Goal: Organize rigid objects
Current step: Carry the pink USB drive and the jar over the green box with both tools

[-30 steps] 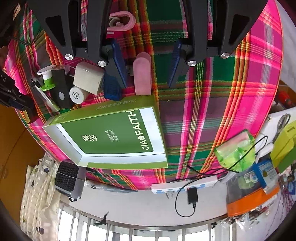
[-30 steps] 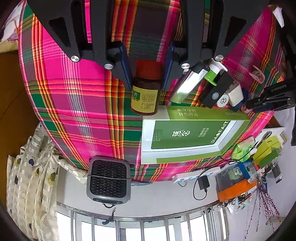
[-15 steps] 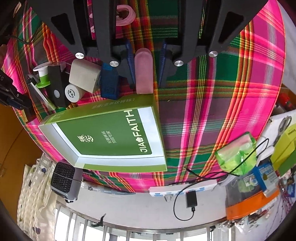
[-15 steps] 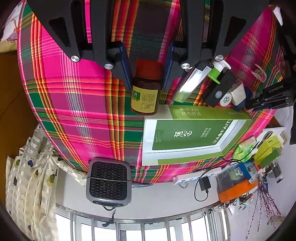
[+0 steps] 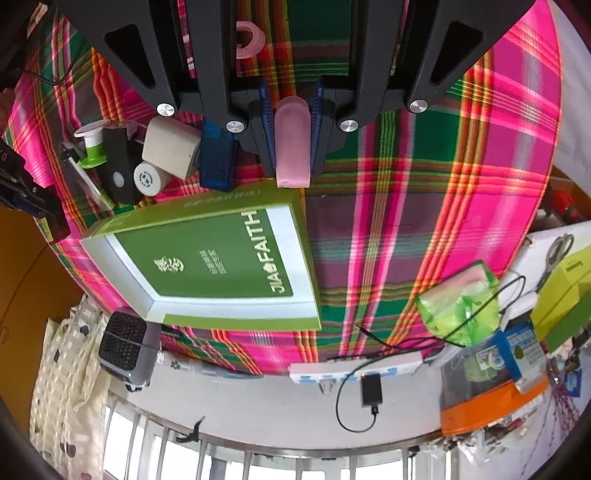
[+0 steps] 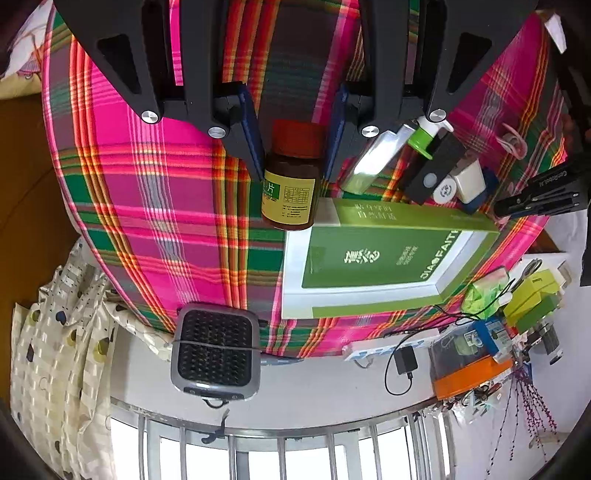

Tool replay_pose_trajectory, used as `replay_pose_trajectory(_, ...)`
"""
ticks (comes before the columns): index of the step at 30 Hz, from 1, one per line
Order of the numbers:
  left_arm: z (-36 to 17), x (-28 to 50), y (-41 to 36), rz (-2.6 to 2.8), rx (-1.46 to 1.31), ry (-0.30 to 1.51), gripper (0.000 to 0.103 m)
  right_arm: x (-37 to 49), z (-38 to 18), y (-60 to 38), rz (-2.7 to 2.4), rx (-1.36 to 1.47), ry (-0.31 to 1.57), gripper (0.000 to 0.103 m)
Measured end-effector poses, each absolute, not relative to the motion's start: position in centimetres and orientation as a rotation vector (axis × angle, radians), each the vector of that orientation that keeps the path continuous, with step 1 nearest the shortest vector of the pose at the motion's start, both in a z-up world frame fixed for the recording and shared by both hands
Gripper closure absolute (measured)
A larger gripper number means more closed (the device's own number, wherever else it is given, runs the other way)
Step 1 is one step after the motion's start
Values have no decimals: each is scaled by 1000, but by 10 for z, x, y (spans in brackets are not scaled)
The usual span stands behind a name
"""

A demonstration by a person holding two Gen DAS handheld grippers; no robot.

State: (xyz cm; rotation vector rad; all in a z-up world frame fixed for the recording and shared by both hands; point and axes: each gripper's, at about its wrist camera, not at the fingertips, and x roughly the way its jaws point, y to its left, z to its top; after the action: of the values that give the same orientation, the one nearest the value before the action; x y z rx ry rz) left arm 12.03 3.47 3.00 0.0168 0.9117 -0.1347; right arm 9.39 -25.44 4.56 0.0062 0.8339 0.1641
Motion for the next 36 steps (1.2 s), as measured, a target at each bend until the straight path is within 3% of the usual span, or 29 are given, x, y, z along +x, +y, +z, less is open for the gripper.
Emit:
replay_pose_trajectory(13, 64, 135, 35, -144, 14, 868, 86, 110, 75, -243, 205, -28, 788, 68)
replay_pose_trajectory(36, 58, 220, 16, -171, -3, 916, 86, 194, 73, -212, 250, -108, 853, 68)
